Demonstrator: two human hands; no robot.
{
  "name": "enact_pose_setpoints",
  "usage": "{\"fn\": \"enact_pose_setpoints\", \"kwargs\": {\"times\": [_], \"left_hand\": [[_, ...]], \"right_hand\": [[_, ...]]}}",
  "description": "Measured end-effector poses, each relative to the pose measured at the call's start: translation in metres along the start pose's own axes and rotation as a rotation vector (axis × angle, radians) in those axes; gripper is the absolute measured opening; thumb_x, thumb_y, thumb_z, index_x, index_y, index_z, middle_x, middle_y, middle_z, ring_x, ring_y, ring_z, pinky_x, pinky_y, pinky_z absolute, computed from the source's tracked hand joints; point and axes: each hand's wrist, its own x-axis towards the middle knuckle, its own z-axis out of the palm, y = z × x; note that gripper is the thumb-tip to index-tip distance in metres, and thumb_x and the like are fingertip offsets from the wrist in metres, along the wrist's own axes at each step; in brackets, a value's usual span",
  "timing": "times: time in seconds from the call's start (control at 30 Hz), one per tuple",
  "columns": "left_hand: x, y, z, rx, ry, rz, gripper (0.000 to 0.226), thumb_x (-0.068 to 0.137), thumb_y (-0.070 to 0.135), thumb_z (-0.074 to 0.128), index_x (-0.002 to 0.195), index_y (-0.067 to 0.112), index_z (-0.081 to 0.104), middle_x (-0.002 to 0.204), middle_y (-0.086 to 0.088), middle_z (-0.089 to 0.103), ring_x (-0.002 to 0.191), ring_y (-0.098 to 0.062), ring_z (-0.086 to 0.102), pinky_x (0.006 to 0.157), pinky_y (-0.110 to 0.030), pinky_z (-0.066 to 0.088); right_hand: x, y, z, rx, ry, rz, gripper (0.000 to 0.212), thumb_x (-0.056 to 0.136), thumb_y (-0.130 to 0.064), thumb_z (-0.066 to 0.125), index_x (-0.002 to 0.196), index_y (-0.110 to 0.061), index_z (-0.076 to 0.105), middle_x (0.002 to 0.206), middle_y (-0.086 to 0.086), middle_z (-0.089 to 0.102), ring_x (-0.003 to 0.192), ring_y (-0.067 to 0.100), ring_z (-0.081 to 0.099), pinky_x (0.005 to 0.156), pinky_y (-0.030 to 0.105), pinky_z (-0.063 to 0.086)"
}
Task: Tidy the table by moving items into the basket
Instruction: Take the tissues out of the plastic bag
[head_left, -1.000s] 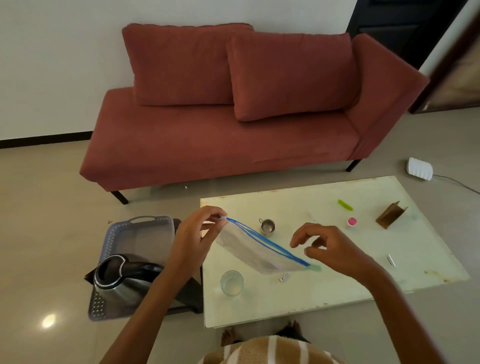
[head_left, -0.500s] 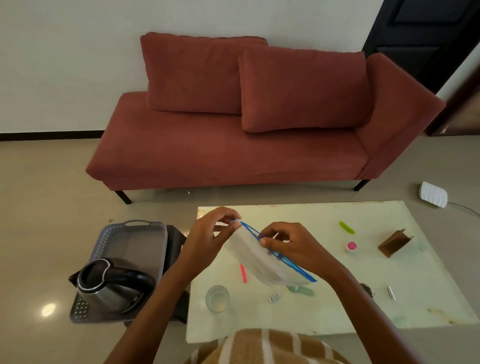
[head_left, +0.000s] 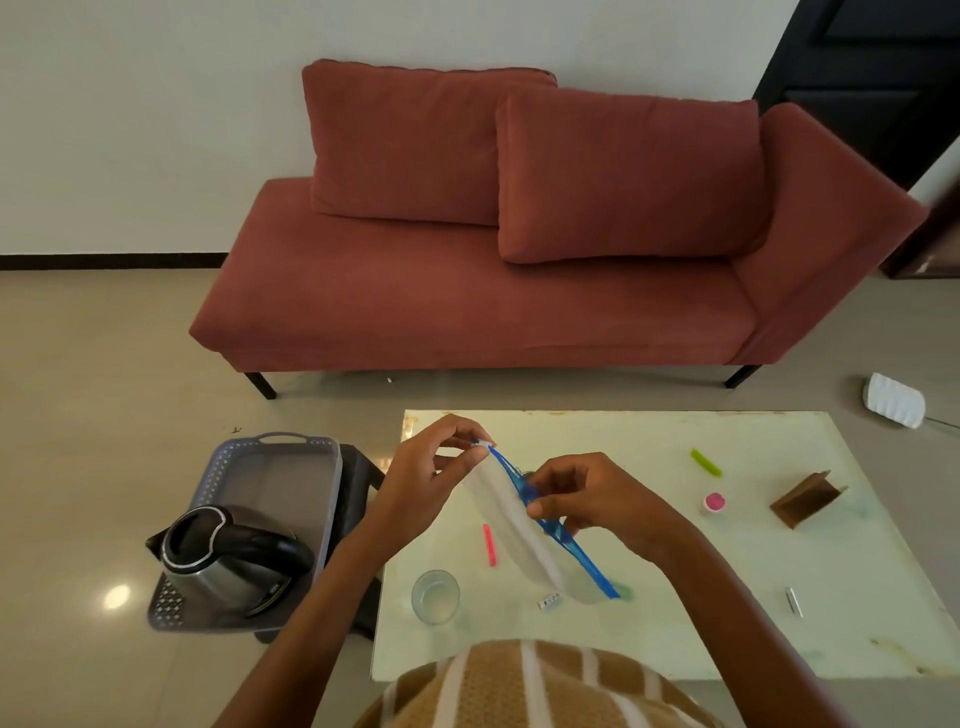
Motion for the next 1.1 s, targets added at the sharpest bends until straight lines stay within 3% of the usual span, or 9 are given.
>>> {"fn": "enact_pose_setpoints", "kwargs": {"times": [0.13, 0.23, 0.3, 0.37, 0.5, 0.63, 0.8, 0.97, 1.1], "left_hand": [[-0.004, -0.002, 0.006, -0.096, 0.089, -0.030, 0.022, 0.085, 0.027, 0.058, 0.106, 0.035, 0.056, 0.116, 0.015, 0.058, 0.105, -0.001, 0.057, 0.078, -0.012, 0.050], [-0.012, -0.002, 0.026, -0.237, 0.324, -0.251, 0.034, 0.084, 0.023, 0.066, 0.113, 0.030, 0.049, 0.124, 0.008, 0.052, 0.106, -0.006, 0.055, 0.084, -0.019, 0.050], [-0.017, 0.005, 0.041, -0.367, 0.259, -0.472, 0.017, 0.088, 0.027, 0.060, 0.102, 0.025, 0.051, 0.112, -0.004, 0.060, 0.093, -0.016, 0.063, 0.079, -0.029, 0.054], [-0.024, 0.010, 0.055, -0.349, 0.079, -0.548, 0.011, 0.090, 0.035, 0.054, 0.093, 0.025, 0.053, 0.098, -0.005, 0.065, 0.079, -0.017, 0.068, 0.072, -0.028, 0.057], [-0.028, 0.004, 0.066, -0.220, 0.076, -0.444, 0.011, 0.092, 0.025, 0.052, 0.095, 0.017, 0.059, 0.085, -0.003, 0.068, 0.066, -0.011, 0.070, 0.065, -0.019, 0.057], [-0.026, -0.010, 0.052, 0.091, 0.125, -0.405, 0.018, 0.092, 0.018, 0.054, 0.103, 0.009, 0.066, 0.077, 0.005, 0.066, 0.062, -0.008, 0.066, 0.068, -0.019, 0.054], [-0.036, -0.010, 0.041, 0.363, 0.102, -0.237, 0.018, 0.089, 0.020, 0.058, 0.107, 0.019, 0.056, 0.107, 0.010, 0.058, 0.088, -0.007, 0.060, 0.077, -0.022, 0.052], [-0.042, -0.008, 0.046, 0.508, 0.015, -0.031, 0.011, 0.090, 0.006, 0.052, 0.087, 0.011, 0.061, 0.134, -0.002, 0.055, 0.115, -0.019, 0.059, 0.091, -0.028, 0.051], [-0.043, 0.000, 0.056, 0.580, -0.080, -0.056, 0.035, 0.094, 0.012, 0.046, 0.126, 0.019, 0.057, 0.144, -0.001, 0.046, 0.125, -0.020, 0.052, 0.101, -0.027, 0.043]], "right_hand": [[-0.001, 0.006, 0.008, 0.111, 0.128, 0.008, 0.015, 0.086, -0.006, 0.060, 0.079, -0.017, 0.066, 0.077, 0.000, 0.064, 0.067, 0.016, 0.060, 0.068, 0.023, 0.056], [-0.001, 0.008, 0.016, 0.099, 0.273, -0.053, 0.013, 0.087, -0.004, 0.059, 0.079, -0.012, 0.065, 0.068, 0.002, 0.062, 0.052, 0.011, 0.056, 0.059, 0.020, 0.054], [0.001, 0.011, 0.024, 0.068, 0.374, -0.092, 0.010, 0.085, -0.004, 0.061, 0.078, -0.011, 0.064, 0.065, 0.002, 0.061, 0.047, 0.010, 0.055, 0.054, 0.020, 0.054], [0.004, 0.015, 0.032, 0.027, 0.418, -0.132, 0.011, 0.085, -0.007, 0.062, 0.077, -0.014, 0.062, 0.066, 0.001, 0.062, 0.050, 0.011, 0.059, 0.054, 0.020, 0.055], [0.003, 0.025, 0.038, -0.009, 0.445, -0.154, 0.006, 0.086, -0.011, 0.062, 0.081, -0.015, 0.062, 0.074, 0.005, 0.066, 0.059, 0.017, 0.065, 0.058, 0.024, 0.058], [0.000, 0.035, 0.017, 0.010, 0.636, -0.123, 0.027, 0.079, 0.005, 0.063, 0.068, -0.018, 0.058, 0.064, 0.005, 0.061, 0.046, 0.016, 0.060, 0.051, 0.035, 0.057], [-0.006, 0.046, -0.006, 0.052, 0.625, -0.082, 0.027, 0.077, 0.007, 0.067, 0.068, -0.009, 0.047, 0.068, 0.013, 0.057, 0.052, 0.024, 0.063, 0.049, 0.033, 0.058], [-0.006, 0.056, -0.001, -0.160, 0.604, -0.098, 0.028, 0.082, 0.004, 0.060, 0.068, -0.014, 0.044, 0.082, 0.014, 0.060, 0.061, 0.021, 0.060, 0.059, 0.038, 0.056], [-0.009, 0.055, 0.007, -0.398, 0.511, -0.254, 0.039, 0.086, 0.012, 0.044, 0.070, -0.022, 0.050, 0.099, 0.003, 0.054, 0.082, 0.021, 0.057, 0.067, 0.020, 0.049]]}}
